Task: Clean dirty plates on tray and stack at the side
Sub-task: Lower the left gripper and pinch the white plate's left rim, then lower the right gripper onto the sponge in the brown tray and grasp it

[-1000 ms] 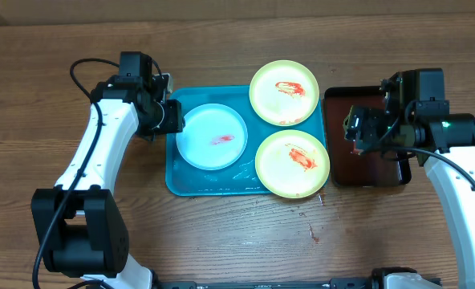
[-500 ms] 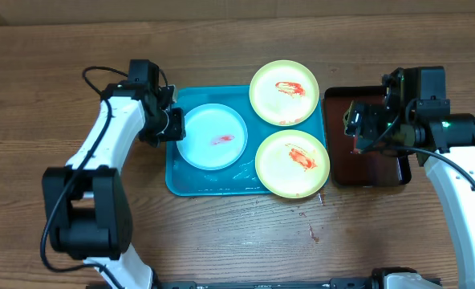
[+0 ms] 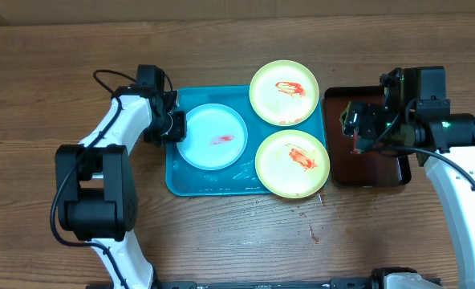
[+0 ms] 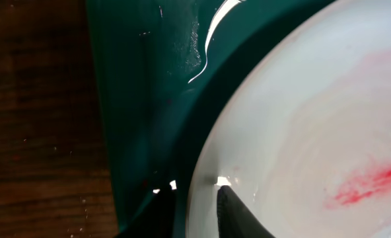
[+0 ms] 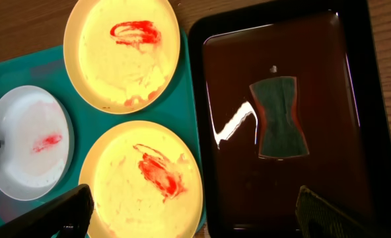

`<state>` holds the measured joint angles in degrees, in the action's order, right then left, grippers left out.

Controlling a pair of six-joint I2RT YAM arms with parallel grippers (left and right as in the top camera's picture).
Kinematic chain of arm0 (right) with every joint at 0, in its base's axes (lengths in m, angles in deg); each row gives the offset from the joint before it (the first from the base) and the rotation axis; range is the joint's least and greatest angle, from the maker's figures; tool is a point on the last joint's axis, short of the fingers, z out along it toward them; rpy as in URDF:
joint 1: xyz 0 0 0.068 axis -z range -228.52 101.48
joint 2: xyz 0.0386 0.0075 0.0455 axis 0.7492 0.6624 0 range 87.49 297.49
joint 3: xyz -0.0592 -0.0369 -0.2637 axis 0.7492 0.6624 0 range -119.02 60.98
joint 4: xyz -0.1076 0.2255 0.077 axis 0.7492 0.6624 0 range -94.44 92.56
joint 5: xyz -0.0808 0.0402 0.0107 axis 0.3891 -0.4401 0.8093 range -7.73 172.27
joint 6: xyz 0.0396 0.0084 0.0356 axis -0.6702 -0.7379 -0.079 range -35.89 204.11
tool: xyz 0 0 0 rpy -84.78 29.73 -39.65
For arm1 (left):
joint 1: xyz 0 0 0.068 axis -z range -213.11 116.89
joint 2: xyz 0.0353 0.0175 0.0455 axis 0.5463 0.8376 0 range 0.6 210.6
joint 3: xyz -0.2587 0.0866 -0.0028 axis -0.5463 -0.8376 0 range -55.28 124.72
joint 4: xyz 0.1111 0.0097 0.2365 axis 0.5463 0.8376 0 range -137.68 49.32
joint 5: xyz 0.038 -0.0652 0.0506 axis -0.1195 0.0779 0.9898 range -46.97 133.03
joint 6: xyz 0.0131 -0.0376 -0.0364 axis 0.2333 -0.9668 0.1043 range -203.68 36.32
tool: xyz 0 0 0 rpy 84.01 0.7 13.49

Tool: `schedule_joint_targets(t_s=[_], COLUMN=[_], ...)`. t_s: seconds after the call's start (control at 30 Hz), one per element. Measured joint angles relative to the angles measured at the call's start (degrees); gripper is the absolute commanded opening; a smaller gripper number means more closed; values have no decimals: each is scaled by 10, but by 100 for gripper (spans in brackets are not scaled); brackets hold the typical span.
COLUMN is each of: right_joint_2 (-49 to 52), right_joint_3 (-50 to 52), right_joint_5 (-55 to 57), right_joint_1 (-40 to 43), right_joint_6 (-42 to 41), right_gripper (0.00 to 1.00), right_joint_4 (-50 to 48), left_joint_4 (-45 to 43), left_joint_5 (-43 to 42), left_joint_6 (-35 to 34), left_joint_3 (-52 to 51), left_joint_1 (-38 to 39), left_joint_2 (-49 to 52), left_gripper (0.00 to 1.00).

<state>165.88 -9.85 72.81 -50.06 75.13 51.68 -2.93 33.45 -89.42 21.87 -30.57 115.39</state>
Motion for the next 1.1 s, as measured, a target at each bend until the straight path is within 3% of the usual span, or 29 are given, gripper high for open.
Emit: schedule_joint_targets(t_s=[0.1,0.23,0.4,0.5,0.67,1.1], right_joint_2=[0,0,14,58,146,262], right_joint_3=[0,0,0,-1,-1,-1], right_joint_5=[-2,22,57,67,73,99], right_joint_1=[0,0,14,32,45,37], right_joint_6=[4,-22,-68,-73,-42,35], right_gripper=[68,42,41,53,56,40], right_joint_4=[0,0,3,0,-23,-103], left_joint_4=[-3,-4,-4,-5,-5,-13], left_joint_5=[-7,-9,-9,-9,-10,-14], left_joint_6=[2,2,2,2,2,2], left_joint_3=[1,2,2,2,2,1], left_joint_1=[0,0,0,0,0,0], left_joint_2=[9,8,8,8,8,8], left_gripper=[4,4,4,4,4,4])
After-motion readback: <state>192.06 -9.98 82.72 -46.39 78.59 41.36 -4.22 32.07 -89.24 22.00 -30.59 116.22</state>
